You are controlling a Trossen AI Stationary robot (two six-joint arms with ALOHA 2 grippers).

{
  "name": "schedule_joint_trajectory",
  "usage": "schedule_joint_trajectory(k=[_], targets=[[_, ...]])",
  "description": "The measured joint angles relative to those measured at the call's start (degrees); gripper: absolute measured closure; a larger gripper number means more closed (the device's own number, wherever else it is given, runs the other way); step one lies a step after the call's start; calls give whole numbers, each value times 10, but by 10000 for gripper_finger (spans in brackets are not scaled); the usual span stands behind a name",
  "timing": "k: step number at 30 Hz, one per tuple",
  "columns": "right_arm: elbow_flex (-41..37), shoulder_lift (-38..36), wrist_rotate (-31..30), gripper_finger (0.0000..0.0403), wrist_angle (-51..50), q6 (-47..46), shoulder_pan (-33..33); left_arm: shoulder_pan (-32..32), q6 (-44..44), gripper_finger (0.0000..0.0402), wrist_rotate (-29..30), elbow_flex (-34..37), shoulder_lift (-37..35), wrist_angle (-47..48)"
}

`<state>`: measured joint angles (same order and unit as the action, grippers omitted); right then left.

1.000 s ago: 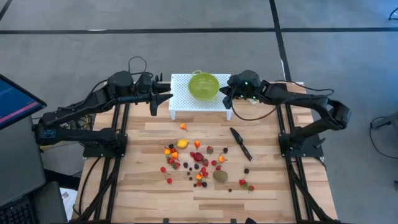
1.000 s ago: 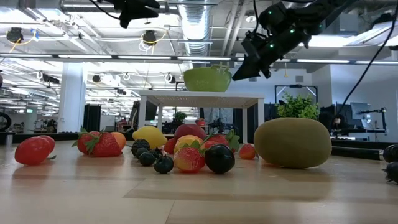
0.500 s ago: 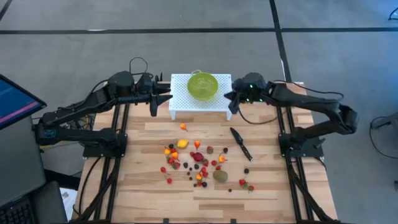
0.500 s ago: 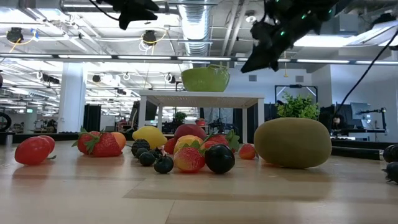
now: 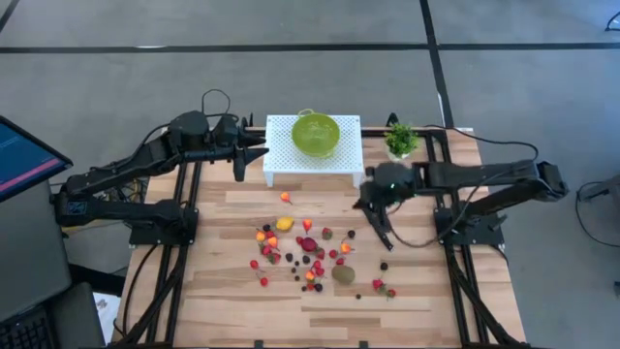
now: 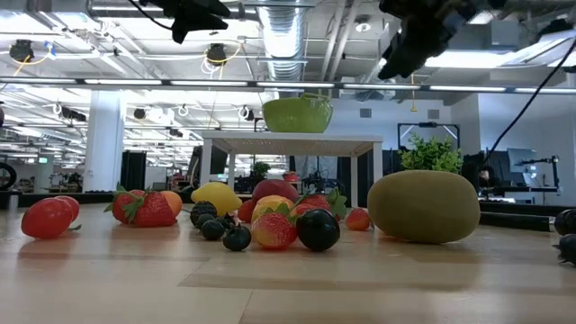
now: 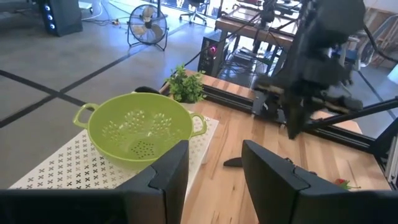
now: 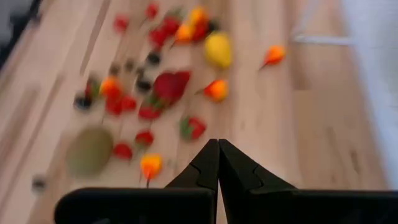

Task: Pick & Place Fruit
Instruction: Put the black cherry into the green strainer bowl

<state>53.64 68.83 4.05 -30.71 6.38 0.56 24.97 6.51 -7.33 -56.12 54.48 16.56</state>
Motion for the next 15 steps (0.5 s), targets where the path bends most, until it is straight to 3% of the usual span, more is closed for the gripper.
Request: schedule_joint_trajectory(k=[7, 15], targets=[[-1, 27, -28, 387, -30, -17, -24, 0, 0, 259, 0, 0, 0, -4], [0, 114, -26, 270, -44, -14, -24, 0, 0, 259, 0, 0, 0, -9]])
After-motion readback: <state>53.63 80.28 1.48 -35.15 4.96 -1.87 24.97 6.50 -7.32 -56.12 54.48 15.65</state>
